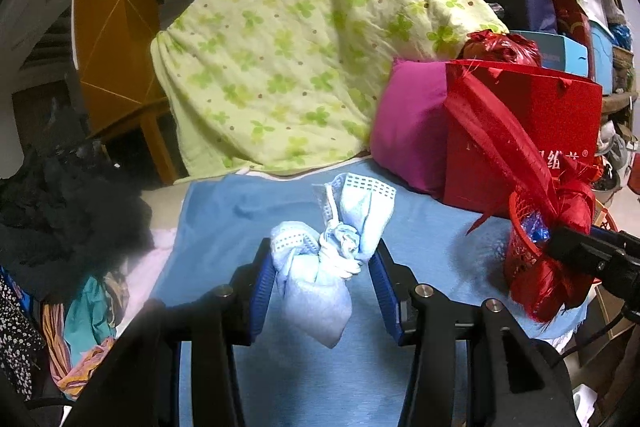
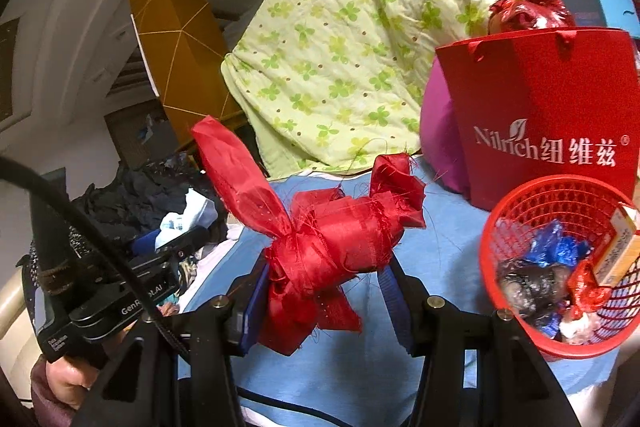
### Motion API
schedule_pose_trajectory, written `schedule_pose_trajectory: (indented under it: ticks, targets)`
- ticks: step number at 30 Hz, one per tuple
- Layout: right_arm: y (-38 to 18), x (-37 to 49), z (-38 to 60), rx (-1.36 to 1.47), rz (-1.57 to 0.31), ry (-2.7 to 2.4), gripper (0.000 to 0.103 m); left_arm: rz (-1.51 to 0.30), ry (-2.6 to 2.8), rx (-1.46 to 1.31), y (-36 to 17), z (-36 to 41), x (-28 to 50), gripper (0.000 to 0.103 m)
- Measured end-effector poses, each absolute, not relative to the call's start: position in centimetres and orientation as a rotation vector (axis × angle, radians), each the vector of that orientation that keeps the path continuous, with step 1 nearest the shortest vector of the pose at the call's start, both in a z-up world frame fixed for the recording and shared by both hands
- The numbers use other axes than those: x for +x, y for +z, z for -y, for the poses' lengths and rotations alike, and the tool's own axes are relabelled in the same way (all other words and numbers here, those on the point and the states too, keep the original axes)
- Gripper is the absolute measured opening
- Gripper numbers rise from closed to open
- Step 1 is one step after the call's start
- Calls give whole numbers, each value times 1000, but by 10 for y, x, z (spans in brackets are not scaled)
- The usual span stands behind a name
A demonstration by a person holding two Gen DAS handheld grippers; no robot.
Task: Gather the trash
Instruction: 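Carry the white mask and red ribbon bow over the red basket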
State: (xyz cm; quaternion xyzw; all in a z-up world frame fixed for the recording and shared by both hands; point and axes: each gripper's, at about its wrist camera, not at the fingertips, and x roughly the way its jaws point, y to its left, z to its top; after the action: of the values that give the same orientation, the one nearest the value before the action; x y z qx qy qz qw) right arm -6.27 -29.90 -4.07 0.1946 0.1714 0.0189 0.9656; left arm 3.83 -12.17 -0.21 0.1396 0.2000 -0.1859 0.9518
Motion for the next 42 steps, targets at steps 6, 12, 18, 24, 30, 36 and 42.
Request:
schedule_pose_trajectory:
  ticks: [6,12,18,24,30,36,42]
  targets:
    - [-43,-68,313,414,-342,19,56,-415,-399,306,-6,137,35,49]
    - [-45,-77,323,427,-335,5,57,-418,-420,327,-8,151,30,49]
    - [-47,-89,331,439,-323,-13,57,-416,-441,348,-9,165,25,49]
    - [-45,-98,341,451,-308,-32,57,-411,-458,369,-9,178,19,49]
    - [-44,-107,347,461,-299,-47,57,-409,-472,391,-10,190,15,49]
    - [-42,-115,351,467,-284,-60,57,-402,-485,411,-11,201,9,49]
    - [-41,-126,359,482,-268,-80,57,-394,-504,436,-11,213,4,49]
